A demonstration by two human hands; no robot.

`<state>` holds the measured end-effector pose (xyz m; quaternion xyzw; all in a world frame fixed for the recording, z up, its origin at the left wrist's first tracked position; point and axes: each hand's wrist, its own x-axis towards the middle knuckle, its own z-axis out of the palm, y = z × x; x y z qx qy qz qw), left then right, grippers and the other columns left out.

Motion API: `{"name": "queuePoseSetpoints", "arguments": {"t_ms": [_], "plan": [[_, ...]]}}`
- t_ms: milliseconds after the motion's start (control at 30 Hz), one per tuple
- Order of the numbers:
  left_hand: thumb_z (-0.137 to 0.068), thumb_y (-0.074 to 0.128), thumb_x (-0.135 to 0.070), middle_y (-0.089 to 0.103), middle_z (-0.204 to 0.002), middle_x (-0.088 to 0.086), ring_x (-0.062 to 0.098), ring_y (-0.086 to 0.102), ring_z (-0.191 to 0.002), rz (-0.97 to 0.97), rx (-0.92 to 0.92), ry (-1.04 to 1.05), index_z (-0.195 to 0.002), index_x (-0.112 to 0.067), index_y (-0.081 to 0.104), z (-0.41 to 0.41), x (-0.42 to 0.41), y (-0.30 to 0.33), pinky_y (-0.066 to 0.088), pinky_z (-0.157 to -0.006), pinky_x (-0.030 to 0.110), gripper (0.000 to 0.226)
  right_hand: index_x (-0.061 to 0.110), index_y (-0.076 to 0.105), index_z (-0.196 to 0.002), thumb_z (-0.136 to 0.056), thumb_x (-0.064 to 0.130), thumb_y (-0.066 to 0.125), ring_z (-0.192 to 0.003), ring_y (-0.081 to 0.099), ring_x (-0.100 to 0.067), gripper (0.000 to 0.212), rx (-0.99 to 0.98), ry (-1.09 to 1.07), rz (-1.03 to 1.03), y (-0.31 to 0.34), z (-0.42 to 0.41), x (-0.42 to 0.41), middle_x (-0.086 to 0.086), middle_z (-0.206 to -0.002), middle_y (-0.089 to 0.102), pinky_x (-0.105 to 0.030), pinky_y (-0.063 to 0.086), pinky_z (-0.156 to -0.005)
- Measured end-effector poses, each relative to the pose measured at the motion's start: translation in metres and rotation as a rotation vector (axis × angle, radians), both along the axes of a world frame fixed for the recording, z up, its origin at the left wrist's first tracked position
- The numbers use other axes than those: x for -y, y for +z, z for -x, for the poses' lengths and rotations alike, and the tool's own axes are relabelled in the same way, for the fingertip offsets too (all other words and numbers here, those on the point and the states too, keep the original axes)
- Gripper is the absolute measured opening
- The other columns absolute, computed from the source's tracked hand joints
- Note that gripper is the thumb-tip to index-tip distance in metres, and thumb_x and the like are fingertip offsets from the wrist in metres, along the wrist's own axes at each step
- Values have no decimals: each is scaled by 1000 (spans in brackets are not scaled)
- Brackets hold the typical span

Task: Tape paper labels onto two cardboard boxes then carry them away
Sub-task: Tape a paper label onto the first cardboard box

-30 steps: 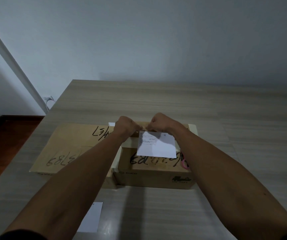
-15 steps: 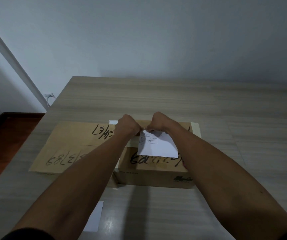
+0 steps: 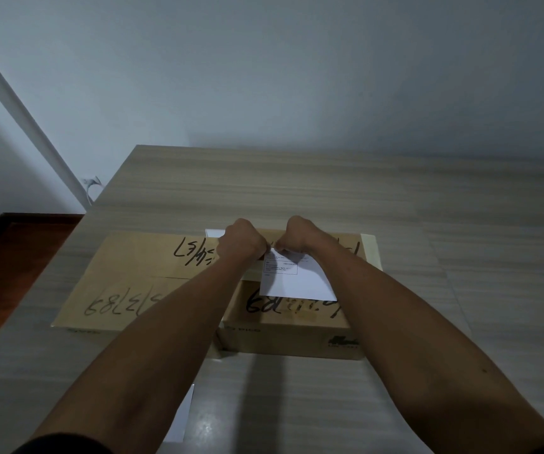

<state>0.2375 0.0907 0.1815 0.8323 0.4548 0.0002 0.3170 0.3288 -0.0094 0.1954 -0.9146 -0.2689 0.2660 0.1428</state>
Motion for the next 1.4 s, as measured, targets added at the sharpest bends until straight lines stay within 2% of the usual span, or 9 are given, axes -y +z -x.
{"name": "queuePoseSetpoints", "arguments": {"t_ms": [200, 333, 667, 767, 1067, 1167, 1233, 1333, 1400], "plan": [[-66, 93, -37, 70, -96, 10, 32, 68, -91, 5, -5, -18, -88, -12, 64, 2, -3, 3, 60, -84, 44, 44, 10, 49, -69, -80, 33, 86, -58, 49, -16, 45, 26, -81, -2, 7, -3, 10, -4, -68, 52, -28, 34, -48], [-66, 95, -40, 69, -91, 8, 30, 68, -88, 2, -3, -30, -84, -12, 61, 5, -9, 8, 59, -81, 41, 48, 9, 50, -73, -73, 33, 92, -66, 55, -20, 48, 4, -126, -7, 11, -5, 11, -5, -72, 54, -28, 35, -49], [-64, 93, -50, 64, -102, 9, 33, 65, -99, -61, -40, -43, -106, -10, 63, 14, -18, 12, 55, -79, 40, 66, 11, 52, -83, -67, 34, 95, -89, 63, -28, 52, -37, -163, -72, 12, 0, -2, -6, -89, 60, -38, 56, -79], [-64, 92, -52, 66, -108, 12, 34, 66, -101, -77, -47, -38, -106, -10, 64, 15, -18, 10, 54, -78, 39, 66, 9, 53, -92, -67, 42, 95, -87, 61, -28, 60, -26, -176, -68, 10, 6, -6, -6, -89, 59, -35, 51, -74], [-69, 88, -56, 58, -117, 10, 36, 58, -111, -155, -83, -79, -112, -15, 62, 17, -10, 11, 52, -85, 45, 66, 11, 47, -74, -69, 37, 95, -79, 62, -26, 55, 1, -232, -58, 9, -3, 18, -8, -83, 60, -31, 49, -65], [-86, 78, -37, 48, -113, 2, 30, 51, -108, -216, 101, -201, -122, -26, 50, 21, -4, 12, 47, -81, 41, 47, 11, 51, -71, -79, 40, 86, -60, 54, -16, 47, -57, -334, -274, 3, -1, 23, -4, -70, 57, -25, 39, -49], [-91, 70, -23, 52, -104, 3, 32, 61, -96, -94, 332, -254, -133, -32, 38, 26, 3, 13, 56, -74, 44, 54, 13, 51, -66, -86, 38, 79, -58, 54, -19, 43, -56, -375, -399, 6, 2, 30, -3, -64, 55, -27, 44, -56], [-103, 47, -12, 57, -95, 10, 35, 66, -86, 276, 596, -259, -144, -25, 24, 34, 13, 20, 59, -69, 39, 49, -6, 59, -70, -94, 26, 72, -81, 69, -39, 41, -50, -384, -559, 20, 7, 43, -21, -75, 65, -34, 52, -75], [-109, 35, -15, 59, -103, 18, 31, 67, -89, 436, 654, -268, -146, -26, 20, 42, 21, 24, 55, -71, 30, 41, -17, 64, -87, -96, 22, 70, -91, 69, -36, 40, -49, -379, -637, 28, 11, 51, -29, -96, 70, -33, 49, -80]]}}
